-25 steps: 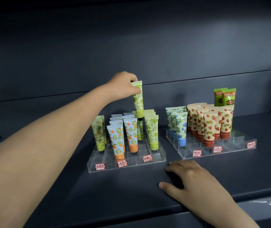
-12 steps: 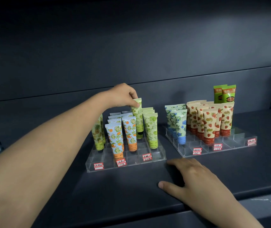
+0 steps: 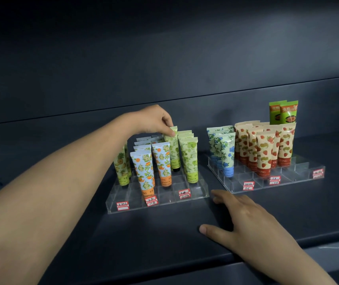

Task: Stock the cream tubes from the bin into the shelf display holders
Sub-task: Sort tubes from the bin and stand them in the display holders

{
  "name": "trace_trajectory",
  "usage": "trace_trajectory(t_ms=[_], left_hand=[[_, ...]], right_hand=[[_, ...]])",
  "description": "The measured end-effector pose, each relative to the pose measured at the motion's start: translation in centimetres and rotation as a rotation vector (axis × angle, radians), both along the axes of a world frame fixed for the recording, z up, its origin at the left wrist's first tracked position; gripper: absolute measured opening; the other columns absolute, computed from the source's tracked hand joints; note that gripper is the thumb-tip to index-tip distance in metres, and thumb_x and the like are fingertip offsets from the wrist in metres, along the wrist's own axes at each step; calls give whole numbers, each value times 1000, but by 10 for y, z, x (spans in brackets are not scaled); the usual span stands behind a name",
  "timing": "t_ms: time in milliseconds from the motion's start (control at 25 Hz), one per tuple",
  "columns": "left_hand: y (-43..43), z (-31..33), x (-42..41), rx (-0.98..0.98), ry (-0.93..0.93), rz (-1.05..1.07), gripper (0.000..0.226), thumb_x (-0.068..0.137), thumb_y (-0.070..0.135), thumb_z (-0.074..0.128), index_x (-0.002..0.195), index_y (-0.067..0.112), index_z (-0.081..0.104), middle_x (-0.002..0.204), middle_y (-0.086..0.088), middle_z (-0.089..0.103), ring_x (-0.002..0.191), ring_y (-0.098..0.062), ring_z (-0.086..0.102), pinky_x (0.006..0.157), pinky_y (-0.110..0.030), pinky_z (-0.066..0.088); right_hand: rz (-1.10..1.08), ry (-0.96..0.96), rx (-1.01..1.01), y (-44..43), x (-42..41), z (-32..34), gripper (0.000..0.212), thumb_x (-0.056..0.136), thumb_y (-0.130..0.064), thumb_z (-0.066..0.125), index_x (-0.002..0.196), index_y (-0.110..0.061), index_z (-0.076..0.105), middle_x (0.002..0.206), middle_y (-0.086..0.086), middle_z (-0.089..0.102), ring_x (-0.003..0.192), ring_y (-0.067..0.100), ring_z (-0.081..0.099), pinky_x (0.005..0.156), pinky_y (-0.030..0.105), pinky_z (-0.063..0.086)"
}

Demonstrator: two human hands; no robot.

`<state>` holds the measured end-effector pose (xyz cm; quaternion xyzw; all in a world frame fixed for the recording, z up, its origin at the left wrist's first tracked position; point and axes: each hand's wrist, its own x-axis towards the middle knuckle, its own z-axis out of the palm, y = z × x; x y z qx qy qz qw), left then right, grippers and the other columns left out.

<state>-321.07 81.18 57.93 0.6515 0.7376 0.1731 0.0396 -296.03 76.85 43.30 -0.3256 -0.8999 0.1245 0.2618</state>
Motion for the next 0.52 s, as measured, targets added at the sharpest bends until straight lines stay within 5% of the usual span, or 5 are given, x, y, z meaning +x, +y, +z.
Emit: trace_trajectory(t_ms=[240,520], left_hand=[[-1,-5,3,-73,38,-15,19,77,25,75,89,11,71,81,6,67,80,-11,61,76,-25,49],[-5,-6,5,-57,17,-13,20,79,22,73,93,8,72,81,7,68,85,-12,62,82,-27,50]], right_hand=[[-1,-7,1,1,0,0,73,78,-71,45,140,-40,18,136,-20,39,127,2,34,99,18,29],[-11,-1,6,0,1,0,75,77,-71,45,140,-40,18,137,-19,39,127,5,36,98,19,30]])
